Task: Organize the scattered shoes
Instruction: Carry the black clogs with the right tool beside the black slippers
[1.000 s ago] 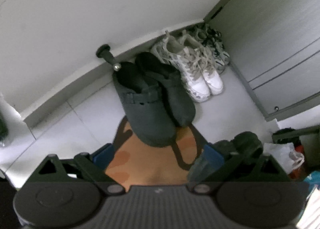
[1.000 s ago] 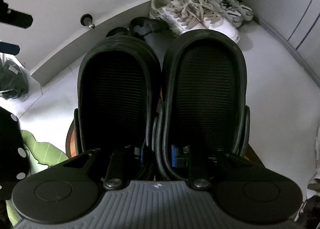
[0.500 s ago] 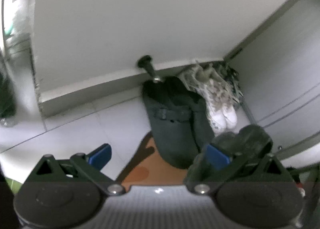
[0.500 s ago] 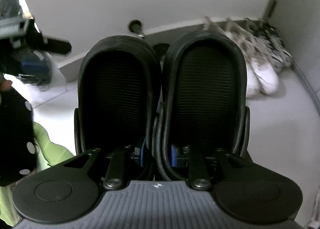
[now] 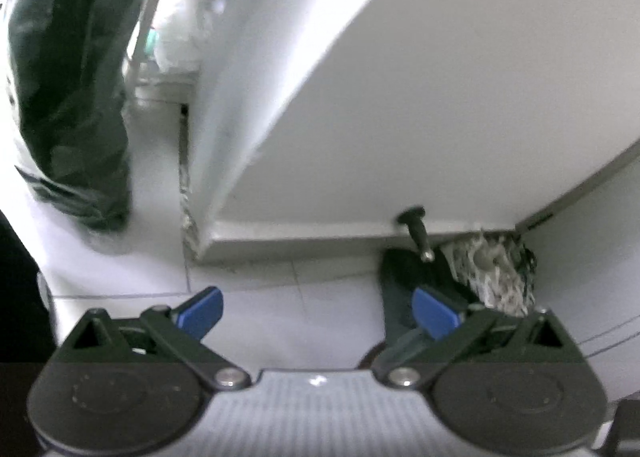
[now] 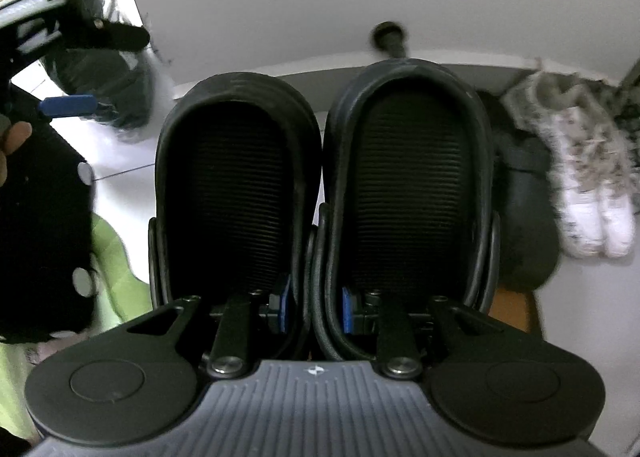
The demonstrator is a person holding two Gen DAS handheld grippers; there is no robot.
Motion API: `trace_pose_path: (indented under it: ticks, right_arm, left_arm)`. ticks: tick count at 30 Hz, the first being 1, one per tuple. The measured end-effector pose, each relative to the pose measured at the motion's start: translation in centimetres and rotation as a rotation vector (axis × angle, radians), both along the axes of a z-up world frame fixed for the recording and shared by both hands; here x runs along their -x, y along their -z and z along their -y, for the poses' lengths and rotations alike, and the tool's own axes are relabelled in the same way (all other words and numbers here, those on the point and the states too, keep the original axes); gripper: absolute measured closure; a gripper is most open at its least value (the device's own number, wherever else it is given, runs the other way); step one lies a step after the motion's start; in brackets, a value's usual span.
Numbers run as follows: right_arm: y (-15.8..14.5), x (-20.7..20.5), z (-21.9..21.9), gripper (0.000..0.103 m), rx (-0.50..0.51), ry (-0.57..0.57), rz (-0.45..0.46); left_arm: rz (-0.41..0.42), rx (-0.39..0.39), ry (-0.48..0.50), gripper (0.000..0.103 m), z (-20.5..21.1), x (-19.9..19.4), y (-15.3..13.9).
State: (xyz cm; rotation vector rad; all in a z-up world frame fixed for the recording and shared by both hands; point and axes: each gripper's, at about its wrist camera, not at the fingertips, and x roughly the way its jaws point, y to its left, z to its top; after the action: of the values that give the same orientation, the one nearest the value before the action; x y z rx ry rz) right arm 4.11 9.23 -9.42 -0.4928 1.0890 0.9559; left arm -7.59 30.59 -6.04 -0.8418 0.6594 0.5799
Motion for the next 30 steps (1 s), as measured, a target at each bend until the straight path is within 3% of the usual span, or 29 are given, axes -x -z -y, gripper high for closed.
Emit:
trace_pose_path:
  ticks: [2,7,13,15,30]
  right_arm:
    - [0.3,-0.1,-1.5,0.077,-0.006,-0.019,-0.027]
    - [1.4,-0.1,-3.9,0.077,0.022,-0.037,-0.027]
    - [3.4,-1.4,-6.1,0.077,0.045,-0.031,-0.044]
    - [3.6,-1.7,-6.4,0.077,0.049,-0.031,-0.047]
    - [6.5,-4.7,-11.4,0.076,0.058,-0.051,-0.066]
  left_arm:
    - [-0.013,-0.005,0.0,0.001,-0.3,-0.2,-0.1]
    - [-0.051,-0.064,0.118,0.001,0.2,-0.9,1.0]
    - [-0.034,-0.011,0.202,0.001,1.0,-0.2,2.3]
    - [-0.035,0.053,0.204,0.001,0.6,0.1,2.7]
    - [0.009,0.111,0.191,0.001,0.6,0.0,3.9]
